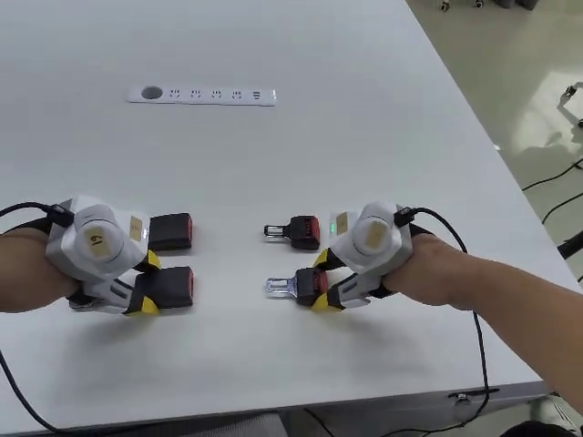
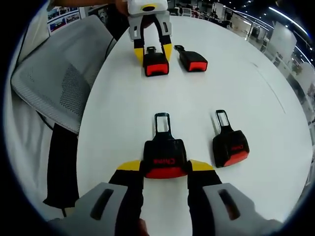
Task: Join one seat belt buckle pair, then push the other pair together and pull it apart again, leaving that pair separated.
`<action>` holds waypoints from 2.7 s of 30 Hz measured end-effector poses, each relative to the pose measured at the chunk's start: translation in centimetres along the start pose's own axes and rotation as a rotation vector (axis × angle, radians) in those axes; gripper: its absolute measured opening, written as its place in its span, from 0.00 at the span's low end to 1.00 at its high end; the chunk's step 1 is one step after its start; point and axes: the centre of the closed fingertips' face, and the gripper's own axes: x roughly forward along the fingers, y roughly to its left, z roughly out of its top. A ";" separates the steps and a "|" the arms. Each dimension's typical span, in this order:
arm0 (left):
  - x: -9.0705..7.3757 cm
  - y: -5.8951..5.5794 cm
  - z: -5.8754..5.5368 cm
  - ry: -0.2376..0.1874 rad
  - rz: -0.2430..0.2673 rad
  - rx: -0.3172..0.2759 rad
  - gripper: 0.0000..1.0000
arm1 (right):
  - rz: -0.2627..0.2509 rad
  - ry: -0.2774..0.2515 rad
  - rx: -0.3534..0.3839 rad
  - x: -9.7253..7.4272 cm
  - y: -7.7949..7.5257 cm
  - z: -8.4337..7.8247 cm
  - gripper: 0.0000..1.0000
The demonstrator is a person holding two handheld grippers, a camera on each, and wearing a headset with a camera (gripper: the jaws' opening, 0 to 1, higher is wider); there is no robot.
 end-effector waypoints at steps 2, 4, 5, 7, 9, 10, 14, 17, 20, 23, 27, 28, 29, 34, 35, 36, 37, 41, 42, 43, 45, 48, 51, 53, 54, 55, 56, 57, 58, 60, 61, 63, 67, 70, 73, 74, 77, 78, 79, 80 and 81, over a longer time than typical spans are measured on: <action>0.0 0.0 0.0 0.001 -0.001 0.000 0.33 | 0.003 0.000 -0.002 0.3 0.0 0.5 0.34; 0.0 -0.1 0.1 0.004 -0.002 0.002 0.33 | 0.004 0.002 -0.004 0.7 0.1 1.1 0.34; 0.0 -0.1 0.1 0.006 -0.003 0.002 0.33 | 0.004 0.001 -0.006 0.9 0.3 1.5 0.34; -0.1 -0.2 0.2 0.009 -0.002 0.001 0.33 | 0.002 0.003 -0.011 1.1 0.3 2.0 0.34; -0.1 -0.2 0.3 0.010 -0.001 0.000 0.33 | 0.002 -0.001 -0.008 1.5 0.3 2.5 0.34; -0.1 -0.3 0.3 0.011 0.000 -0.001 0.33 | 0.004 -0.006 -0.009 1.7 0.5 2.9 0.34; -0.2 -0.4 0.5 0.014 -0.001 -0.002 0.33 | 0.001 -0.016 0.000 2.4 0.4 4.0 0.34; -0.2 -0.4 0.5 0.016 -0.002 -0.003 0.33 | 0.002 -0.016 -0.004 2.9 0.6 4.8 0.34; -0.2 -0.3 0.5 0.019 -0.003 -0.004 0.33 | 0.007 -0.025 -0.011 3.6 0.6 5.9 0.34; -0.2 -0.5 0.6 0.030 -0.003 -0.003 0.33 | 0.004 -0.037 -0.008 4.2 0.6 6.9 0.34; -0.2 -0.5 0.7 0.044 -0.011 0.004 0.33 | 0.000 -0.049 -0.004 4.6 0.6 7.8 0.34; -0.2 -0.5 0.7 0.048 -0.012 0.005 0.33 | 0.000 -0.050 -0.004 4.7 0.5 7.8 0.34; -0.2 -0.5 0.7 0.052 -0.013 0.006 0.33 | 0.000 -0.051 -0.004 4.8 0.5 7.9 0.34; -0.2 -0.5 0.6 0.065 -0.016 0.005 0.33 | -0.003 -0.038 -0.014 4.9 0.7 8.2 0.34; -0.2 -0.5 0.6 0.066 -0.017 0.006 0.33 | -0.006 -0.034 -0.023 4.8 0.7 8.2 0.34; -0.2 -0.5 0.6 0.067 -0.020 0.006 0.33 | -0.008 -0.032 -0.035 4.9 0.7 8.3 0.34; -0.2 -0.5 0.6 0.068 -0.021 0.008 0.33 | -0.010 -0.032 -0.041 4.9 0.6 8.3 0.34; -0.1 -0.5 0.7 0.077 -0.026 0.021 0.33 | -0.004 -0.046 -0.056 4.9 0.6 8.5 0.33; -0.1 -0.5 0.7 0.078 -0.027 0.024 0.33 | -0.004 -0.049 -0.057 5.0 0.6 8.6 0.33; -0.1 -0.5 0.6 0.077 -0.028 0.024 0.33 | 0.003 -0.061 -0.050 5.1 0.6 8.8 0.33; -0.1 -0.5 0.6 0.071 -0.030 0.024 0.33 | 0.011 -0.077 -0.041 5.3 0.6 9.1 0.33; -0.1 -0.4 0.5 0.060 -0.032 0.033 0.33 | 0.017 -0.097 -0.039 5.3 1.0 9.4 0.33; 0.0 -0.2 0.3 0.056 -0.036 0.035 0.33 | 0.021 -0.099 -0.036 5.2 1.0 9.4 0.33; 0.1 -0.1 0.2 0.059 -0.041 0.037 0.33 | 0.026 -0.106 -0.032 5.3 1.1 9.5 0.32; 0.1 -0.1 0.2 0.060 -0.043 0.036 0.33 | 0.030 -0.110 -0.026 5.4 1.0 9.5 0.32; 0.2 0.0 0.1 0.062 -0.046 0.043 0.33 | 0.031 -0.112 -0.027 5.5 0.9 9.5 0.32; 0.2 0.0 0.1 0.064 -0.048 0.045 0.33 | 0.031 -0.114 -0.027 5.5 0.9 9.6 0.32; 0.2 0.0 0.1 0.068 -0.049 0.055 0.32 | 0.033 -0.115 -0.026 5.5 0.9 9.7 0.32; 0.2 0.0 0.1 0.069 -0.049 0.056 0.32 | 0.033 -0.114 -0.030 5.6 0.9 9.8 0.32; 0.2 -0.1 0.1 0.069 -0.047 0.058 0.32 | 0.034 -0.115 -0.026 5.6 0.9 9.9 0.31; 0.2 -0.1 0.1 0.066 -0.046 0.058 0.32 | 0.034 -0.116 -0.028 5.7 0.9 10.1 0.31; 0.2 0.0 0.0 0.057 -0.043 0.051 0.32 | 0.032 -0.115 -0.035 6.0 0.9 10.4 0.31; 0.2 0.1 -0.1 0.044 -0.033 0.040 0.32 | 0.028 -0.108 -0.040 6.0 1.0 10.4 0.31; 0.3 0.2 -0.2 0.045 -0.030 0.032 0.32 | 0.020 -0.102 -0.052 6.3 0.8 10.4 0.31; 0.3 0.1 -0.1 0.051 -0.035 0.032 0.32 | 0.008 -0.056 -0.076 6.4 0.9 10.5 0.31; 0.3 0.1 -0.1 0.051 -0.038 0.035 0.32 | 0.009 -0.059 -0.081 6.4 0.9 10.7 0.31; 0.4 0.1 -0.1 0.055 -0.046 0.047 0.32 | 0.017 -0.068 -0.073 6.7 0.6 11.0 0.31; 0.4 0.1 -0.2 0.055 -0.047 0.045 0.32 | 0.019 -0.070 -0.069 6.7 0.7 11.0 0.31; 0.4 0.2 -0.2 0.052 -0.046 0.044 0.32 | 0.024 -0.079 -0.059 6.8 0.6 10.9 0.31; 0.4 0.2 -0.2 0.049 -0.044 0.044 0.32 | 0.026 -0.089 -0.048 6.7 0.7 10.9 0.31; 0.4 0.1 -0.2 0.045 -0.042 0.044 0.32 | 0.027 -0.100 -0.038 6.7 0.7 10.9 0.31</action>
